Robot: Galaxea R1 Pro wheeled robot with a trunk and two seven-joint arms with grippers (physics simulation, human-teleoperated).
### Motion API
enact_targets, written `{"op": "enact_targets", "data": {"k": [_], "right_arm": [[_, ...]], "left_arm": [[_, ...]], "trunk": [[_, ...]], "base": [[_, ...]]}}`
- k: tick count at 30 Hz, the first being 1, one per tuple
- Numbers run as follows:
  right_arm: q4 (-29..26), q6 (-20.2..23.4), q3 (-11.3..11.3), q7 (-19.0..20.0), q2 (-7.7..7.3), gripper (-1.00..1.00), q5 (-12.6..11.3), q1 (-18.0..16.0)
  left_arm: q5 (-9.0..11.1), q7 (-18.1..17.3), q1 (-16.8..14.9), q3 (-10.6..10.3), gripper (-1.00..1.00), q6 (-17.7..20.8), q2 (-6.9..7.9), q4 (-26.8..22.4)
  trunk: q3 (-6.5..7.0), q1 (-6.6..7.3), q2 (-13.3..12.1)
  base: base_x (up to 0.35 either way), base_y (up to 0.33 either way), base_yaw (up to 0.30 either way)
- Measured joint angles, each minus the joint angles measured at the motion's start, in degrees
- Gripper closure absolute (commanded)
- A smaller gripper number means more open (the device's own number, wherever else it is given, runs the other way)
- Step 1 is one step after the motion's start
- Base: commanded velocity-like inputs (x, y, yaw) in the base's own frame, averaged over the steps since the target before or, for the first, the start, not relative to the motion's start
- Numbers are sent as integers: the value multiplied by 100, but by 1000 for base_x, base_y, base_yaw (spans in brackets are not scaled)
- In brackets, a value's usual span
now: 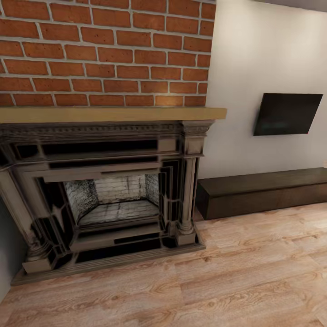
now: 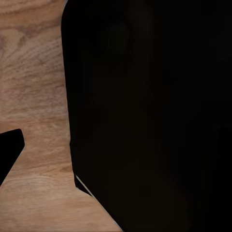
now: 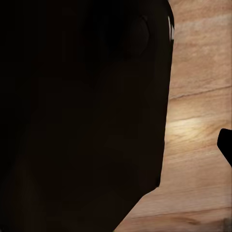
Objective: Turn on the radio receiver that's on the table in the living room.
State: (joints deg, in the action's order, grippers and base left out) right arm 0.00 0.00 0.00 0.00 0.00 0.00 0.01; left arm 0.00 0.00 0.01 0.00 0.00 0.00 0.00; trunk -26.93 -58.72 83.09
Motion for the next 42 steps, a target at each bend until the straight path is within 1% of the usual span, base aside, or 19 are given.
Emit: {"op": "enact_targets", "data": {"k": [4, 6, 10, 17, 27, 42], "right_arm": [[-18, 51, 34, 65, 9, -100, 25, -53], [-18, 53, 36, 67, 9, -100, 27, -53], [-25, 36, 11, 56, 16, -100, 13, -62], [-27, 20, -11, 41, 23, -100, -4, -63], [-27, -284, -18, 9, 23, -100, -46, -65], [-27, -290, -26, 9, 17, -100, -78, -65]], "left_arm": [[-13, -21, -100, -19, -100, -10, -3, -55], [-14, -20, -101, -17, -100, -9, -9, -56], [-13, 9, -85, -12, -100, -32, -94, -167], [-15, 34, -83, -11, -100, -35, -114, -200], [-17, 34, -83, -15, -100, -35, -114, -202], [-17, 36, -85, -17, -100, -35, -114, -211]], "trunk": [[1, -1, -1], [1, -1, -1], [1, -1, -1], [1, -1, -1], [1, -1, -1], [1, -1, -1]], "base": [[0, 0, 0], [0, 0, 0], [0, 0, 0], [0, 0, -34], [0, 0, -261], [0, 0, -284]]}}
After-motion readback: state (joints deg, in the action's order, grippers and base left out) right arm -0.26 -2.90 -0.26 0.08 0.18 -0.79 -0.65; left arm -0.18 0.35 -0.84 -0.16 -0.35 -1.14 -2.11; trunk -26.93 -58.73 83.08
